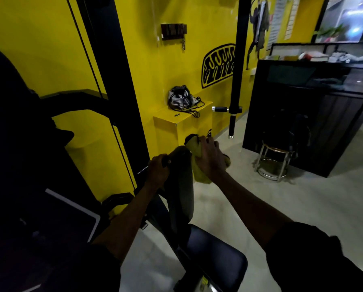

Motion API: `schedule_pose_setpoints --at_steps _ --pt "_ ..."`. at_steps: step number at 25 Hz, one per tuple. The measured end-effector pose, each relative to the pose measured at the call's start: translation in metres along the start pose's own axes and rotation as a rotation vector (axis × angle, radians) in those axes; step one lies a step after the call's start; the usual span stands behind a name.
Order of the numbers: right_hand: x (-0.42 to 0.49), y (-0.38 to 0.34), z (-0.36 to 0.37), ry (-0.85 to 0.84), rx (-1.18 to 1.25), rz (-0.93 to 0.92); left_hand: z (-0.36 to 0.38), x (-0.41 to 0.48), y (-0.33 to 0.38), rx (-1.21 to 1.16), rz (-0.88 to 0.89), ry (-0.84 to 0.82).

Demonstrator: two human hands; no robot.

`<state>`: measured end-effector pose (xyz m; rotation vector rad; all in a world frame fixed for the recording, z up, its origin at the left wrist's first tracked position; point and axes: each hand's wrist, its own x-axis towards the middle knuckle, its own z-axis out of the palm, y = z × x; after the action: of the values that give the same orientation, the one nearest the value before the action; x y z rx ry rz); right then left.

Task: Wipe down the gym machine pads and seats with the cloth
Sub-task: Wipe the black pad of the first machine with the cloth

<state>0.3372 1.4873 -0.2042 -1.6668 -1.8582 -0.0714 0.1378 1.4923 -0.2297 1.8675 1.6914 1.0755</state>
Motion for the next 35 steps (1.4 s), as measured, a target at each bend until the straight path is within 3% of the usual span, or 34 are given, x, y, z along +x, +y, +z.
schedule_pose_setpoints --at_steps 3,5,8,12,14,18,21,26,29,32,35 --pt "0.021 -0.010 0.022 -0.095 -0.032 -0.114 0.003 0.003 -0.011 -0.118 -0.028 0.001" --pt "0.014 -0.010 0.038 -0.180 0.106 -0.187 -0.001 -0.001 -0.016 -0.214 -0.129 0.021" --pt "0.004 0.006 0.043 -0.101 0.318 -0.207 -0.008 -0.001 -0.027 -0.311 -0.150 0.026" --pt "0.016 0.012 0.046 0.025 0.213 -0.287 -0.010 0.000 -0.039 -0.433 -0.182 0.011" --pt "0.022 0.002 0.057 -0.045 0.313 -0.223 -0.014 0.001 -0.036 -0.481 -0.200 -0.025" --pt "-0.005 -0.019 0.078 0.022 0.430 -0.047 -0.026 0.009 -0.033 -0.759 -0.411 -0.138" --pt "-0.034 -0.033 0.088 0.050 0.387 -0.099 -0.035 0.018 -0.042 -0.760 -0.394 -0.217" --pt "0.008 -0.032 0.083 0.124 0.315 0.096 -0.045 0.021 -0.050 -0.758 -0.406 -0.398" --pt "-0.031 -0.047 0.093 0.220 0.312 -0.036 -0.052 0.029 -0.053 -0.696 -0.373 -0.480" --pt "-0.074 -0.059 0.107 0.255 0.380 0.008 -0.058 0.038 -0.048 -0.643 -0.355 -0.545" --pt "-0.082 -0.064 0.118 0.233 0.284 -0.058 -0.060 0.049 -0.047 -0.620 -0.320 -0.577"
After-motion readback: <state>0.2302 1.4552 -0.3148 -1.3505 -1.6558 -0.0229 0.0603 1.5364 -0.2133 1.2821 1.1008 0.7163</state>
